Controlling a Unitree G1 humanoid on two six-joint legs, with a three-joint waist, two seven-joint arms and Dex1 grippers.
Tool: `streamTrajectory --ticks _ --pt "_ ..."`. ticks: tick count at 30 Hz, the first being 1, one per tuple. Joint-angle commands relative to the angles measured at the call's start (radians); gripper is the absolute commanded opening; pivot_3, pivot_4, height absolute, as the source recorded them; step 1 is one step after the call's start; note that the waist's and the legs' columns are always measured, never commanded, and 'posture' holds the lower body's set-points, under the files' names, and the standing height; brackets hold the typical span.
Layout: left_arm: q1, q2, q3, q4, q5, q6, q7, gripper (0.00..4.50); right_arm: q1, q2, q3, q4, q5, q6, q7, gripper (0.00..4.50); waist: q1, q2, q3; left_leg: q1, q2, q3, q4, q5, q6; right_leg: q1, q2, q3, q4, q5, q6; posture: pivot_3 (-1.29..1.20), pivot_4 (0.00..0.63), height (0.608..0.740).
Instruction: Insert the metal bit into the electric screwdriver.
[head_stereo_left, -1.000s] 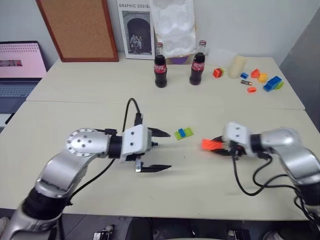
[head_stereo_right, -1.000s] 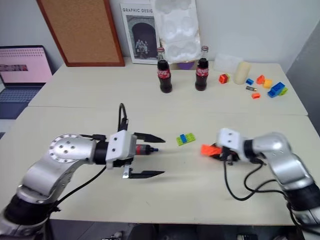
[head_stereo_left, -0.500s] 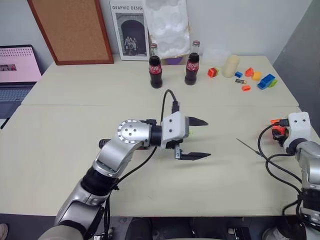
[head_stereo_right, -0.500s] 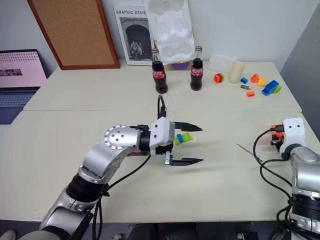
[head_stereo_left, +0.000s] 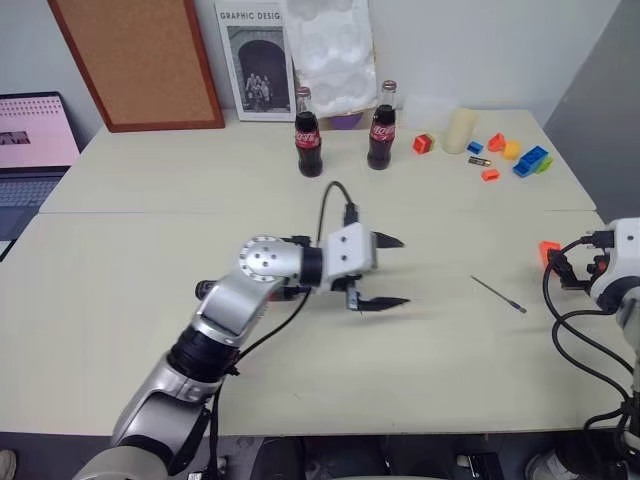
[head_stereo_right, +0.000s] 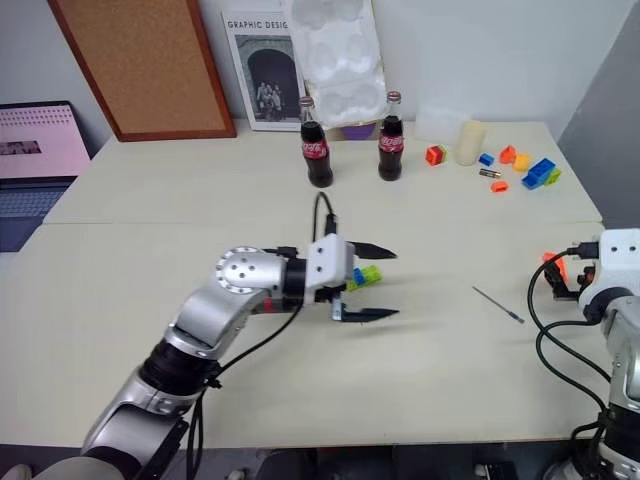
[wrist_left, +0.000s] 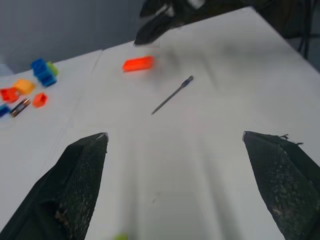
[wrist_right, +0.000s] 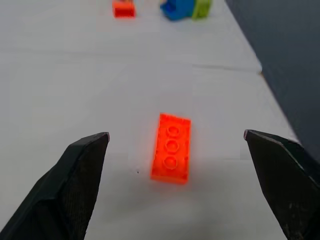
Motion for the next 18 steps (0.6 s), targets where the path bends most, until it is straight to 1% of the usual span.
streamTrajectory --ticks 1,3,5,7,10,14,16,18 --pt "0.042 0.095 0.112 -0.054 -0.042 0.019 -0.019 4.50 -0.018 -0.062 0.138 -0.146 0.102 -0.053 0.179 4.44 -0.007 0.000 0.000 0.000 0.001 0.000 0.000 0.000 0.000 0.000 0.001 0.000 0.000 -0.001 0.001 0.00 0.150 0.740" --pt "0.066 0.147 0.144 -0.054 -0.051 0.022 -0.034 4.50 -0.036 -0.090 0.217 -0.152 0.121 -0.094 0.249 4.44 -0.011 0.000 0.000 0.000 0.001 -0.001 0.000 0.000 0.000 0.000 0.001 0.000 0.000 -0.002 0.003 0.00 0.150 0.740" --pt "0.121 0.238 0.191 -0.054 -0.050 0.012 -0.070 4.50 -0.112 -0.086 0.359 -0.107 0.119 -0.161 0.338 4.44 -0.011 -0.001 0.001 0.000 0.001 -0.001 0.000 0.000 0.000 0.000 0.001 -0.001 0.000 -0.002 0.003 0.00 0.150 0.740" --pt "0.171 0.310 0.231 -0.053 -0.042 0.001 -0.083 4.50 -0.196 -0.071 0.509 -0.024 0.072 -0.250 0.421 4.44 -0.022 -0.001 0.001 0.000 0.001 0.000 0.000 0.000 0.000 0.000 0.001 0.000 -0.001 -0.002 0.003 0.00 0.150 0.740" --pt "0.203 0.348 0.250 -0.059 -0.048 -0.002 -0.084 4.50 -0.274 -0.049 0.618 0.080 0.031 -0.328 0.478 4.44 -0.014 -0.003 0.002 0.000 0.001 -0.001 0.000 0.000 0.000 -0.001 0.000 -0.001 -0.001 -0.002 0.002 0.00 0.150 0.740" --pt "0.243 0.368 0.271 -0.079 -0.044 -0.011 -0.074 4.50 -0.385 0.026 0.713 0.269 -0.034 -0.425 0.496 4.44 0.007 -0.003 0.002 -0.003 0.001 -0.001 0.000 0.000 0.000 -0.002 0.000 -0.002 -0.002 0.001 -0.002 0.00 0.150 0.740" --pt "0.265 0.376 0.284 -0.097 -0.046 -0.010 -0.068 4.50 -0.444 0.075 0.765 0.382 -0.075 -0.472 0.504 4.44 0.007 -0.003 0.002 -0.004 0.001 -0.001 0.000 0.000 0.000 -0.003 0.000 -0.002 -0.002 0.001 -0.002 0.00 0.150 0.740" --pt "0.279 0.380 0.291 -0.109 -0.048 -0.009 -0.064 4.50 -0.477 0.120 0.788 0.458 -0.088 -0.512 0.521 4.44 0.007 -0.003 0.002 -0.004 0.001 0.000 0.000 0.000 0.000 -0.004 0.000 -0.002 -0.002 0.001 -0.002 0.00 0.150 0.740"
